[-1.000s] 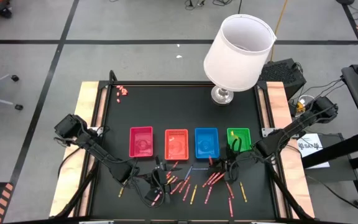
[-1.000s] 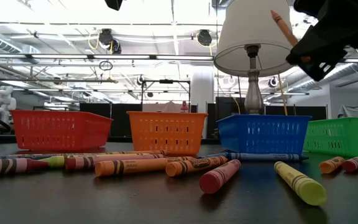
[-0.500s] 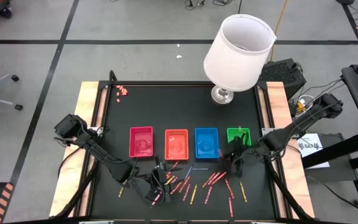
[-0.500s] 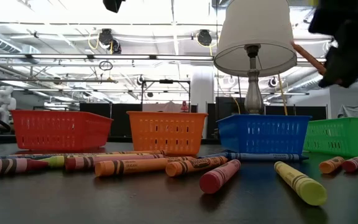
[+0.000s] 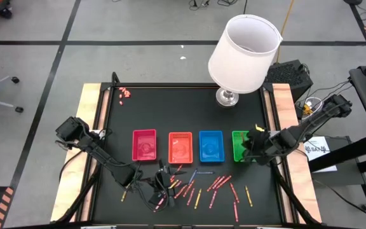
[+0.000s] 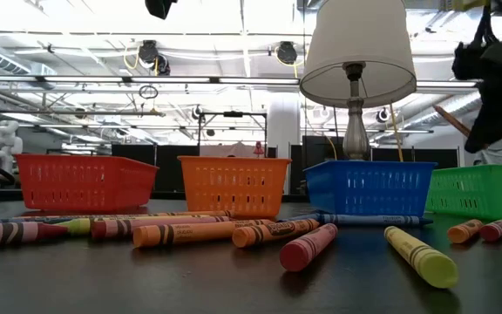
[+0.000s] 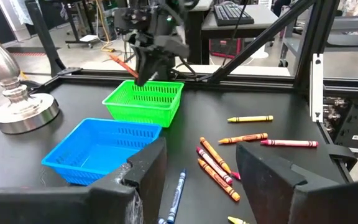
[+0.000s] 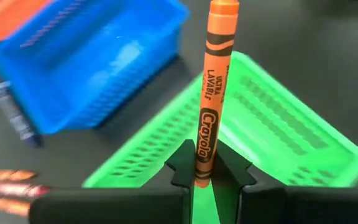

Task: Sort crayons
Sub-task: Put the orange crayon into the green bin

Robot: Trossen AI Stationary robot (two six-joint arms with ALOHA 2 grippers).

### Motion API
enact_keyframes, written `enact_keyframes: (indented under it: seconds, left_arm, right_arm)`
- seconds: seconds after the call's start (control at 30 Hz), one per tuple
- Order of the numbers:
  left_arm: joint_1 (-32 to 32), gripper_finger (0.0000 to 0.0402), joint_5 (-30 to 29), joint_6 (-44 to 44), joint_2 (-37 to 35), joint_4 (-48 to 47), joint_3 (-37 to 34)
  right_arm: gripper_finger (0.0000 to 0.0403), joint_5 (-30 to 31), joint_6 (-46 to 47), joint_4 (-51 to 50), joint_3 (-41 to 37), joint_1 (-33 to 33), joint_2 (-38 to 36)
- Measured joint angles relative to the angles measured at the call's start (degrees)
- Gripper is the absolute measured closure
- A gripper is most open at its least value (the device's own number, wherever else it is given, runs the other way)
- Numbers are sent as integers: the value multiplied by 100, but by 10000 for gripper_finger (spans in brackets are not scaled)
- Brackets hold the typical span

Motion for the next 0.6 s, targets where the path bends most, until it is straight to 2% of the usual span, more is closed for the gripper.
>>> enact_keyframes:
  seconds: [0.17, 0.6]
  left_arm:
    - [-82, 206, 127, -124, -1, -18, 0]
    - [-81, 206, 133, -78, 0, -46, 0]
  right_arm:
    - [383, 92, 752, -296, -2, 0, 206]
    - [383, 76, 1155, -32, -7, 0, 1121]
